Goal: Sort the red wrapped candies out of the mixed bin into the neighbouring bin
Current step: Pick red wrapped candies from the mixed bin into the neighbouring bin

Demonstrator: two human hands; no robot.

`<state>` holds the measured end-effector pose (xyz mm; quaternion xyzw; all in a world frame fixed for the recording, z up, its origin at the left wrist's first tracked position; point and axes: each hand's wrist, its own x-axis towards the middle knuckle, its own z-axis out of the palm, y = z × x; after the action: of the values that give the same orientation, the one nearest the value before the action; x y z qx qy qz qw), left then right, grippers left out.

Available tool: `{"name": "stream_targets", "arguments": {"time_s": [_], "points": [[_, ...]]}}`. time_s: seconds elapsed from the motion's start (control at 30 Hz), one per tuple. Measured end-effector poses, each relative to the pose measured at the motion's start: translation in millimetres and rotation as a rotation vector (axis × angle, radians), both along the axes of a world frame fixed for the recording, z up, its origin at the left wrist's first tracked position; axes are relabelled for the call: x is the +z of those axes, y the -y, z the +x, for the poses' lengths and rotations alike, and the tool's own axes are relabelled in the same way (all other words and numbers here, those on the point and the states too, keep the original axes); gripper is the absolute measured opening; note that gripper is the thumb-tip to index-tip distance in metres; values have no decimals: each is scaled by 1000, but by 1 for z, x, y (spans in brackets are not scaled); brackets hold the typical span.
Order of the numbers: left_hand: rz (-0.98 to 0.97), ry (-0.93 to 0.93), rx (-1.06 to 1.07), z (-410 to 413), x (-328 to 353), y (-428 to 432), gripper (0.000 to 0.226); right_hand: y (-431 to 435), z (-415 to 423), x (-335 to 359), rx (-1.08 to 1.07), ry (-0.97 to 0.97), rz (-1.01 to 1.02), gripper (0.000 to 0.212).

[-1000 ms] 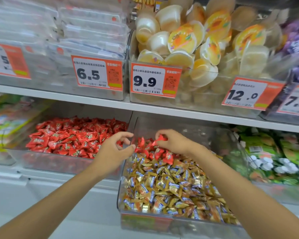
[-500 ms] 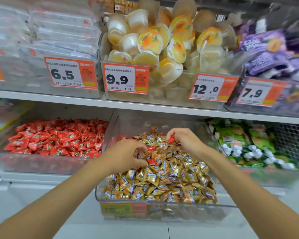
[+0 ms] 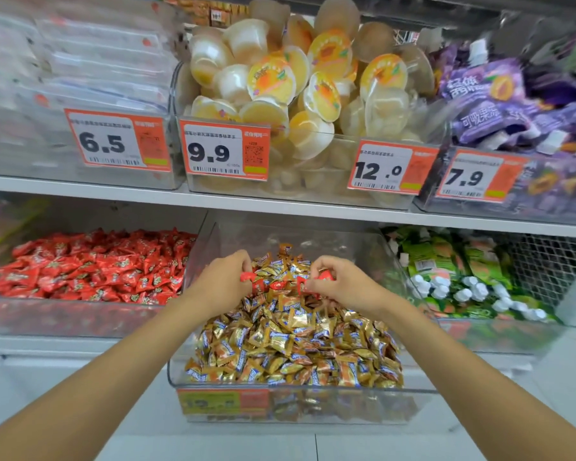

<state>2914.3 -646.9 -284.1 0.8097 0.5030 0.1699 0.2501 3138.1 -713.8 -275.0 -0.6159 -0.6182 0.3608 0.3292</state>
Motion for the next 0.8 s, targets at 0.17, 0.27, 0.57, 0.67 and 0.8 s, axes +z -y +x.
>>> {"name": "stream_targets", "arguments": {"time_s": [0.17,0.27,0.57,0.67,0.8], "points": [[-29,-116,-58,5,2,-4,33,-11,-4,-8,-19,103,-59,25],[-46,-255,-73,6,0,-5,37,-19,-21,-12,5,183,44,19],[-15,-24,-61,4,-7,-16,9,-36,-26,-26,91,398,40,15],[-39,-112,-108,6,-10,-17,30,-31,-17,-16,8,156,36,24],[-32,-214,-139,9,-12,-18,31,-21,-6,-10,-10,84,-18,22]]}}
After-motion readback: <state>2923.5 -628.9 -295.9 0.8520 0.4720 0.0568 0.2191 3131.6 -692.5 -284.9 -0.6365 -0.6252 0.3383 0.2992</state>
